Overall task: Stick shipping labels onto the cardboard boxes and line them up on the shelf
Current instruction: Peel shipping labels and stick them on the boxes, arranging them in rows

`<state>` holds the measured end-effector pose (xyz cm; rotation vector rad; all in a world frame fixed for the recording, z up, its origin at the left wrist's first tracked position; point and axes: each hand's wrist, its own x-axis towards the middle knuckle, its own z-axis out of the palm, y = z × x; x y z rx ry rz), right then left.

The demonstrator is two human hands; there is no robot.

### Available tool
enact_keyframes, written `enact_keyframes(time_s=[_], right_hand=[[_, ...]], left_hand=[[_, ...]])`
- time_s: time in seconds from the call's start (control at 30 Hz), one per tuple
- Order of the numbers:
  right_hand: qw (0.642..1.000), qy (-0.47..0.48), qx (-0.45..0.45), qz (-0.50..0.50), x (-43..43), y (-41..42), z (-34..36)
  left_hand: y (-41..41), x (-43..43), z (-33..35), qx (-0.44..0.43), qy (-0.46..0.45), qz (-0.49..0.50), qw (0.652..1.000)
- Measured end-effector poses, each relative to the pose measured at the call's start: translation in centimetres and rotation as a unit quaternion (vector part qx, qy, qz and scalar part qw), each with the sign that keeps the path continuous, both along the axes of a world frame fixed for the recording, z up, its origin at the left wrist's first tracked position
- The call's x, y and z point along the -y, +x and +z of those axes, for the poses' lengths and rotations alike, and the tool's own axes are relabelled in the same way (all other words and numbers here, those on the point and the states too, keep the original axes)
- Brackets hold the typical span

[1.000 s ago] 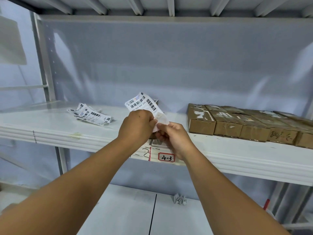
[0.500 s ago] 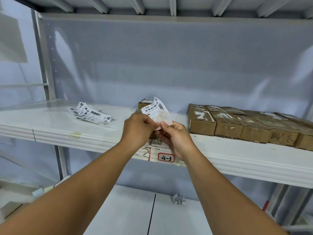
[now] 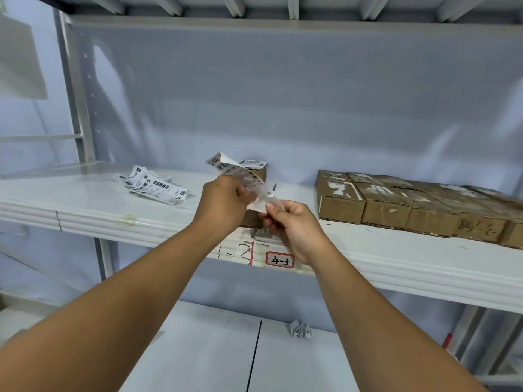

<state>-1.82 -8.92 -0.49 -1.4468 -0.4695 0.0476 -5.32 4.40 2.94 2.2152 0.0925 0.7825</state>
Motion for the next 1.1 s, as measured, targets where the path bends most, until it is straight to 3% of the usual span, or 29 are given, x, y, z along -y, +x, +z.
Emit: enact_keyframes(time_s=[0.17, 0.33, 0.5, 0.7, 0.8, 1.0, 1.1], right_hand=[[0.997, -0.074, 0.017, -0.003, 0.1, -0.4, 0.3], [1.0, -0.006, -0.003, -0.007, -0.3, -0.5, 0.6], [0.999, -0.043, 0.028, -0.001, -0.5, -0.8, 0.6], [0.999, -0.032, 0.023, -0.028, -0.3, -0.6, 0.3], [0.999, -0.039, 0.017, -0.03, -0.2, -0.5, 0.3], [0.998, -0.052, 0.025, -0.032, -0.1, -0.5, 0.3], [0.999, -0.042, 0.016, -0.03, 0.0, -0.4, 0.2]], left_hand=[[-0.3, -0.5, 0.1, -0.016, -0.006, 0.002, 1.0], [-0.6, -0.3, 0.0, -0.004, -0.005, -0.002, 1.0], [-0.7, 1.8, -0.1, 0.045, 0.087, -0.015, 0.995], [-0.4, 1.7, -0.4, 0.044, 0.108, 0.002, 0.993], [-0.1, 1.8, -0.5, 0.028, 0.091, 0.017, 0.995], [0.5, 1.1, 0.0, -0.028, -0.068, 0.004, 0.997], [0.5, 1.0, 0.3, -0.028, -0.063, -0.001, 0.998]])
